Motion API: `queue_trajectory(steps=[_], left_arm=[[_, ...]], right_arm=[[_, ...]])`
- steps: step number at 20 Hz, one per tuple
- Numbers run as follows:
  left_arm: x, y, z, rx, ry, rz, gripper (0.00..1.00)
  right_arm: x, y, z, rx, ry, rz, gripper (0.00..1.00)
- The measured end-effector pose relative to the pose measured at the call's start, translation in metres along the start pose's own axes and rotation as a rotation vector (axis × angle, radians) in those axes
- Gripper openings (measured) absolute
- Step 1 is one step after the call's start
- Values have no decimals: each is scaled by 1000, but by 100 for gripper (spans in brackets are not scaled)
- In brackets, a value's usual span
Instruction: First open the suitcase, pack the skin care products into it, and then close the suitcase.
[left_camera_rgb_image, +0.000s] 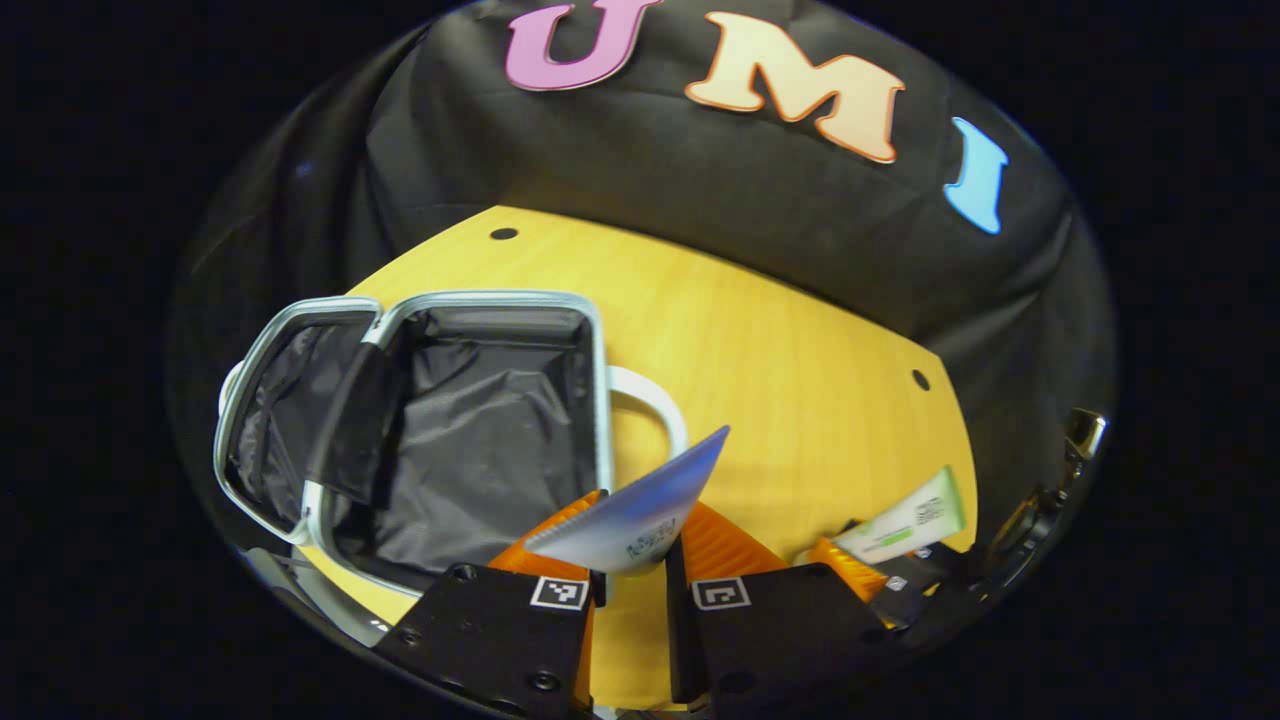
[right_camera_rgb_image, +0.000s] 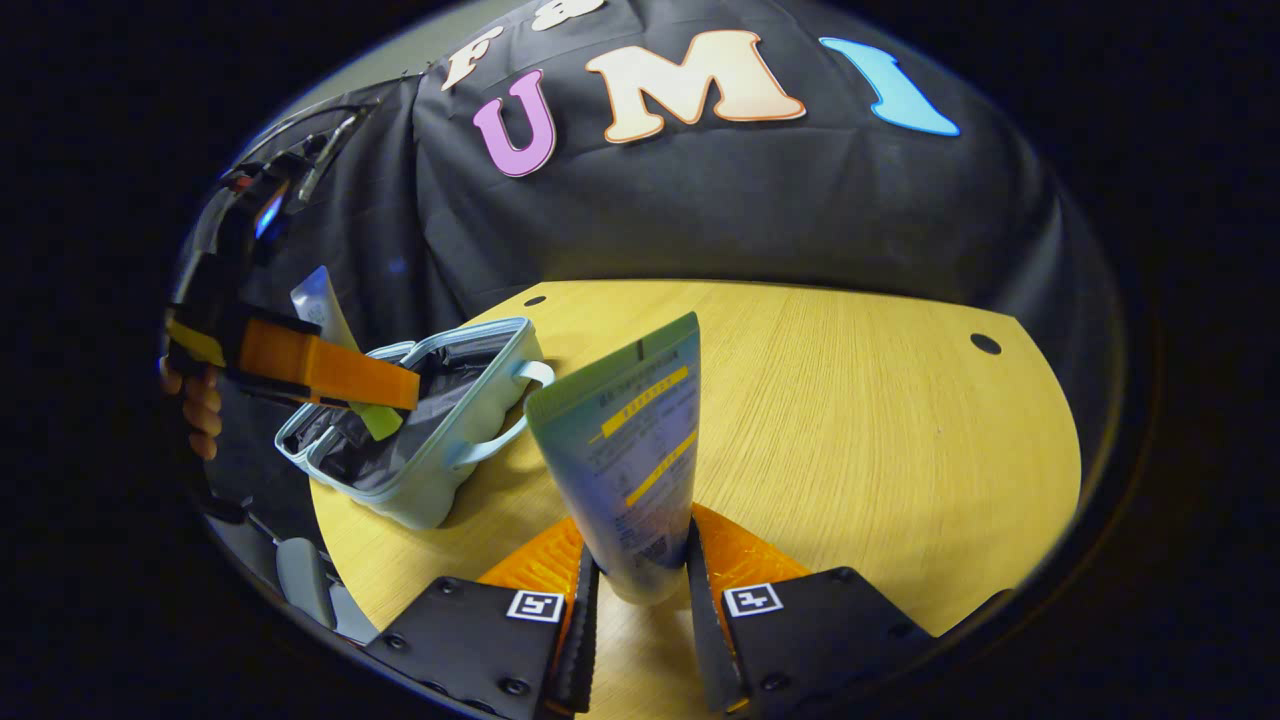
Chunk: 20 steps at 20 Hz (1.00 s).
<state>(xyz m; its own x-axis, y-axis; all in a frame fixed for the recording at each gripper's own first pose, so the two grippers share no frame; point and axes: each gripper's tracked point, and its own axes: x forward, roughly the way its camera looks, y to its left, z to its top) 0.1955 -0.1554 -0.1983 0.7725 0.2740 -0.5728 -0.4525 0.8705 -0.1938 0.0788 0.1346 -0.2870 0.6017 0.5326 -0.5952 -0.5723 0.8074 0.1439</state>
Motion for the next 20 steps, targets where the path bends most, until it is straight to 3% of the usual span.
queue_trajectory(steps=[5, 7, 10, 12, 14, 20], left_arm=[[18, 77, -7, -43, 136, 81, 24], [26, 102, -15, -38, 189, 95, 24], [34, 123, -23, -27, 252, 83, 24], [38, 135, -29, -29, 295, 70, 24], [40, 143, -38, -44, 343, 47, 24], [38, 163, -43, -65, 389, 23, 24]], right_arm=[[-9, 23, 20, -10, 4, 8, 40], [-9, 39, 30, -13, -1, 8, 44], [-3, 68, 49, -2, -1, 0, 44], [2, 98, 64, 17, 1, 20, 41], [11, 129, 72, 32, 26, 47, 43], [42, 211, 49, 42, 155, 147, 40]])
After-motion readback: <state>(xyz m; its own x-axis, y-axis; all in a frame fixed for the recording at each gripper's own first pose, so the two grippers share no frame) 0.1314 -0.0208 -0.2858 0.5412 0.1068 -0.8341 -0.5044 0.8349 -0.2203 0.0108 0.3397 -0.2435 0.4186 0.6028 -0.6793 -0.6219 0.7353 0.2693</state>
